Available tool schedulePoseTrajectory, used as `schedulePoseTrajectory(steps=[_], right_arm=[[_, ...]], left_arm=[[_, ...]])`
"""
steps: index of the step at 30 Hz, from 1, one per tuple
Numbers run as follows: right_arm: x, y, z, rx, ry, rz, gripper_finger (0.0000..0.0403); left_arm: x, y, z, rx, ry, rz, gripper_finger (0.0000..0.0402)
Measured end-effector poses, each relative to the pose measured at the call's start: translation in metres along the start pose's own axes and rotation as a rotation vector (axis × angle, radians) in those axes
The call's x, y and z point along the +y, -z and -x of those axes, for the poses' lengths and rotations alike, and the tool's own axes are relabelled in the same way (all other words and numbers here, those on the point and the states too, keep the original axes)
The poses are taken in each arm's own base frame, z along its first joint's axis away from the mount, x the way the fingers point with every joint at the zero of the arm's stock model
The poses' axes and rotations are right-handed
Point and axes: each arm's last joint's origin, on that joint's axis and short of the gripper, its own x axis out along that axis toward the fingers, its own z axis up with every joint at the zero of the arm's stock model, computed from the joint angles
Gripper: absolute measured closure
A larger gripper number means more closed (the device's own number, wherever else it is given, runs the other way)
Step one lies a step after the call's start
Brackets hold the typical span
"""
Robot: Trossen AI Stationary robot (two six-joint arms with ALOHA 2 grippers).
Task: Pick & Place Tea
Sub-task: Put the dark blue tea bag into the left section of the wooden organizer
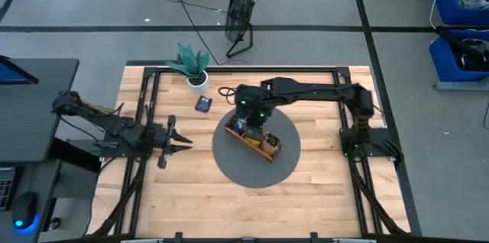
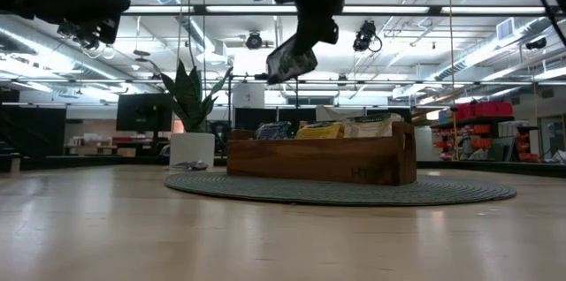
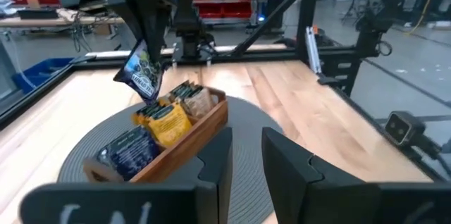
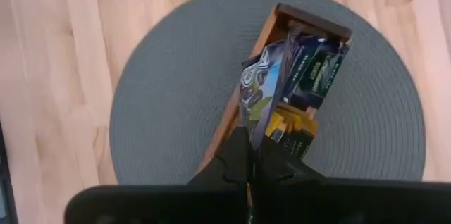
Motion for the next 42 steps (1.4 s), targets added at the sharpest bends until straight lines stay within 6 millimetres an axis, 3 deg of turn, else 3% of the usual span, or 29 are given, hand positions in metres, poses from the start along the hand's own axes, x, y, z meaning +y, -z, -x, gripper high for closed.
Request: schedulePoseTrajectory(steps=[11, 24, 31, 36, 42], right_arm=[[-0.014, -0.028, -0.033, 0.197, -0.014, 0.008, 0.0403], [-0.033, -0.039, -0.042, 0.216, -0.008, 0.029, 0.0403], [0.01, -0.034, -0.045, 0.222, -0.04, 0.197, 0.0403], [0.05, -0.032, -0.052, 0.166, -0.068, 0.36, 0.0403], [0.082, -0.033, -0.052, 0.069, -0.091, 0.486, 0.0403]], left_arm=[[0.002, 0.002, -0.001, 0.014, -0.016, -0.008, 0.0319], [0.002, 0.004, -0.001, 0.036, -0.017, -0.017, 0.0319], [0.002, 0.004, -0.001, 0.037, -0.017, 0.021, 0.0319], [0.002, 0.006, -0.001, 0.055, -0.021, 0.091, 0.0319], [-0.001, 0.007, -0.007, 0.067, -0.011, 0.192, 0.0319]])
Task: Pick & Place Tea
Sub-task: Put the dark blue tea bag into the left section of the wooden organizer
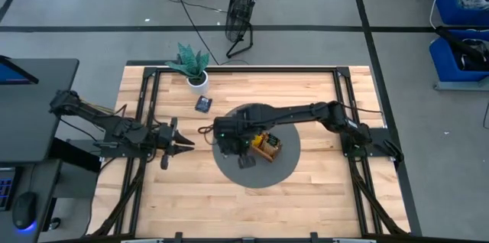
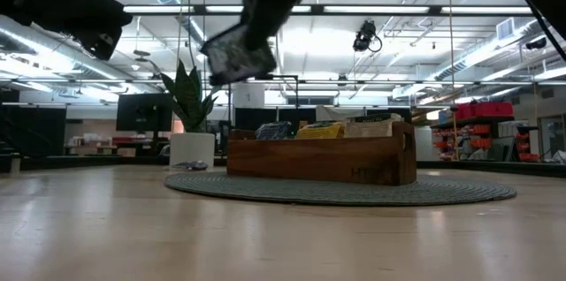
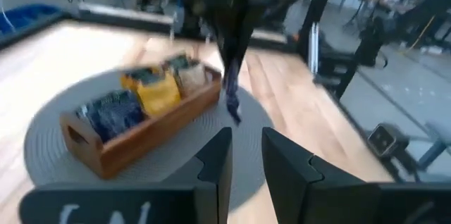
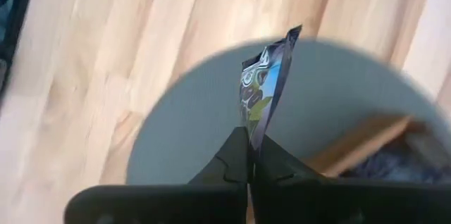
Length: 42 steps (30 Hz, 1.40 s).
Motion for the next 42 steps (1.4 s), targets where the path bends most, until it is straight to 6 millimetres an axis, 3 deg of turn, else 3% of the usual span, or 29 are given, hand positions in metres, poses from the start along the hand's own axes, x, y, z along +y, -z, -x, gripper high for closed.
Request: schedulePoseTrajectory(steps=[5, 12, 17, 22, 34, 42], right_arm=[[0.015, -0.013, -0.003, -0.094, 0.051, 0.083, 0.0403], [0.019, -0.018, -0.003, -0.137, 0.063, 0.115, 0.0403], [0.018, -0.019, -0.003, -0.151, 0.071, 0.119, 0.0403], [0.017, -0.022, -0.002, -0.174, 0.09, 0.112, 0.0403], [0.013, -0.023, -0.009, -0.178, 0.094, 0.1, 0.0403], [0.011, -0.025, -0.01, -0.189, 0.118, 0.102, 0.0403]], left_arm=[[-0.004, 0.008, -0.012, 0.081, 0.044, -0.009, 0.0306], [-0.005, 0.013, -0.029, 0.106, 0.007, 0.002, 0.0229], [-0.009, 0.008, -0.039, 0.032, 0.033, -0.006, 0.0171], [-0.005, 0.013, -0.046, 0.063, -0.003, 0.011, 0.0143], [-0.006, 0.007, -0.05, 0.004, 0.053, 0.032, 0.0162], [-0.003, 0.008, -0.052, 0.007, 0.036, 0.034, 0.0215]])
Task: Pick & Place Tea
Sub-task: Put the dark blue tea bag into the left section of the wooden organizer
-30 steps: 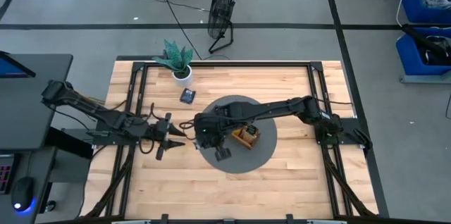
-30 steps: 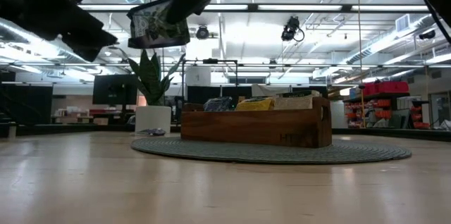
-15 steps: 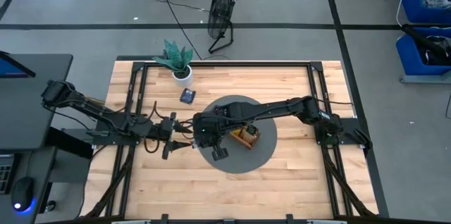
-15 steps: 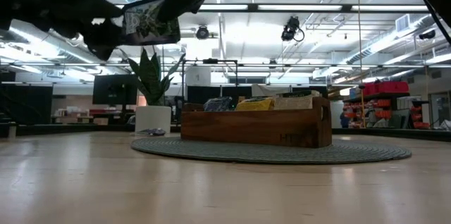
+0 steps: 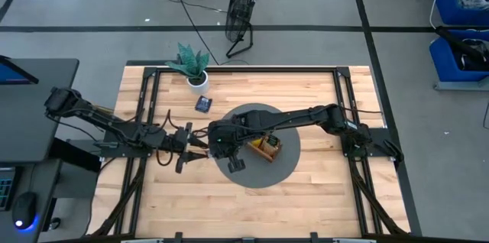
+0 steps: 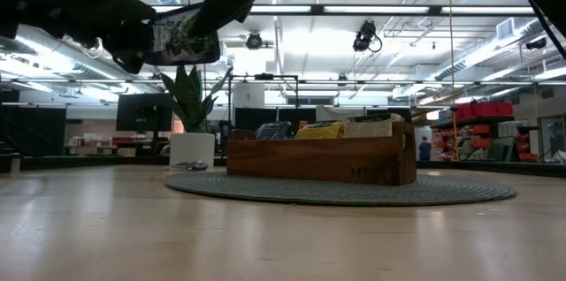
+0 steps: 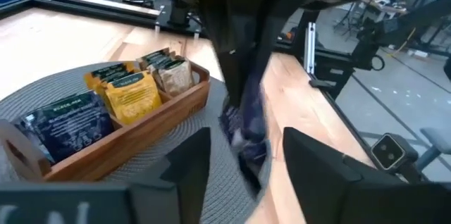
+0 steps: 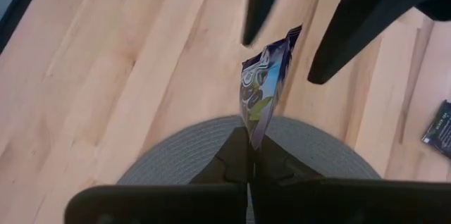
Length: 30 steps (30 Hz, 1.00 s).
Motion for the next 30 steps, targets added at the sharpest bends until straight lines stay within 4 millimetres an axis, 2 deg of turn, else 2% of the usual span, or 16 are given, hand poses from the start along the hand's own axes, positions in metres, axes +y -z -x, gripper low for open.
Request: schedulePoseTrajectory(steps=[4, 10, 15, 25, 30], right_arm=[[-0.0001, -0.0003, 0.0, -0.002, 0.003, 0.0, 0.0403], [-0.0008, -0.0021, 0.0, -0.02, 0.015, 0.002, 0.0402], [-0.0005, -0.0016, 0.0, -0.015, 0.016, 0.001, 0.0374], [0.001, 0.0068, 0.0041, 0.075, 0.016, -0.07, 0.0276], [0.0, 0.0045, 0.0046, 0.054, 0.039, -0.064, 0.0256]], left_arm=[[0.0028, -0.001, -0.0005, -0.006, -0.014, 0.007, 0.0268], [0.0045, -0.0001, -0.0008, 0.012, 0.0, 0.007, 0.0384], [0.0048, -0.0002, -0.0009, 0.012, 0.0, -0.013, 0.0395], [0.0019, 0.0039, 0.0005, 0.03, -0.066, -0.099, 0.0398], [-0.0049, 0.0059, 0.0023, 0.03, -0.059, -0.116, 0.0398]])
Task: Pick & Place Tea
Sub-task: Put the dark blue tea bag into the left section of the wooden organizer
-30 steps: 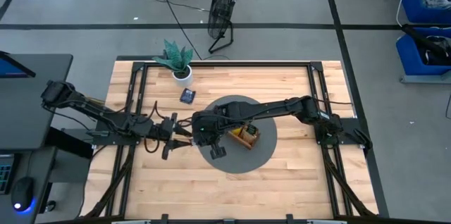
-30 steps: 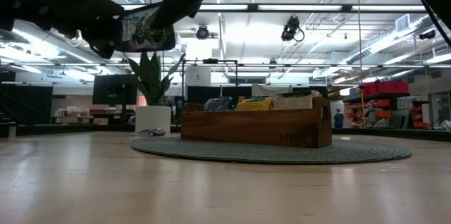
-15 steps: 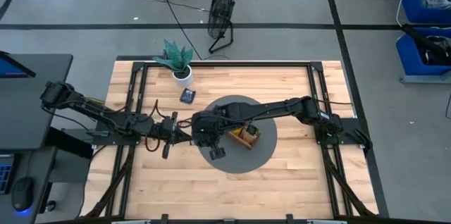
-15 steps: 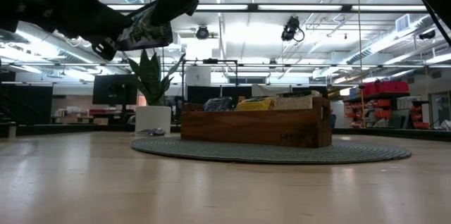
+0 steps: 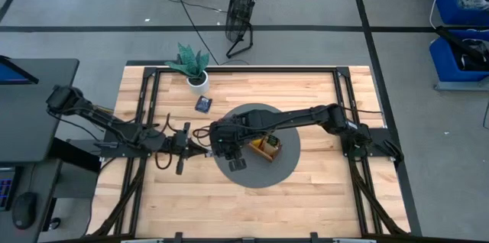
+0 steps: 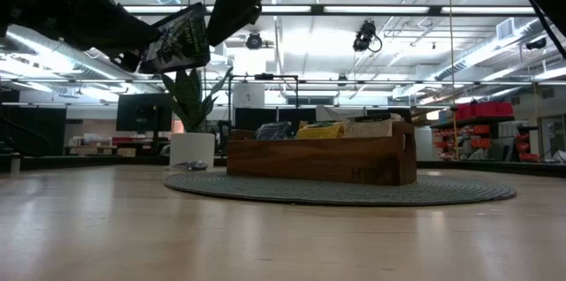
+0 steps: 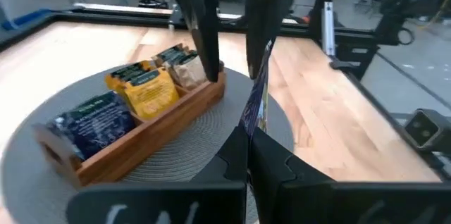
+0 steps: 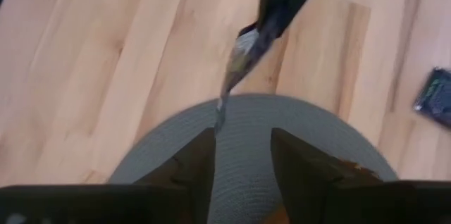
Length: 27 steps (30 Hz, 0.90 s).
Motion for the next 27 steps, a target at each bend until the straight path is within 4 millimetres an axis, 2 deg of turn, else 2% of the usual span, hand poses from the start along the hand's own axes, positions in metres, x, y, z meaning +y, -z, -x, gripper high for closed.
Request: schedulePoseTrajectory(steps=[4, 8, 10, 12, 19, 27], right_arm=[[0.001, -0.001, 0.001, -0.019, 0.004, 0.002, 0.0255], [0.004, 0.007, -0.019, -0.088, -0.007, -0.013, 0.0254], [0.005, 0.017, -0.025, -0.141, 0.012, -0.014, 0.0254], [0.005, 0.027, -0.024, -0.2, 0.051, -0.029, 0.0254], [0.013, 0.063, -0.001, -0.537, 0.098, -0.061, 0.0254], [0.019, 0.1, -0.019, -0.783, 0.119, -0.063, 0.0254]], left_arm=[[-0.007, 0.002, 0.003, 0.001, -0.045, -0.043, 0.0398], [-0.013, 0.005, 0.006, 0.005, -0.064, -0.048, 0.0399], [-0.016, 0.005, 0.008, -0.001, -0.059, -0.052, 0.0399], [-0.019, 0.006, 0.009, -0.002, -0.058, -0.052, 0.0399], [-0.023, 0.006, 0.012, -0.03, -0.126, -0.066, 0.0399], [-0.026, -0.005, 0.014, -0.126, -0.124, -0.099, 0.0399]])
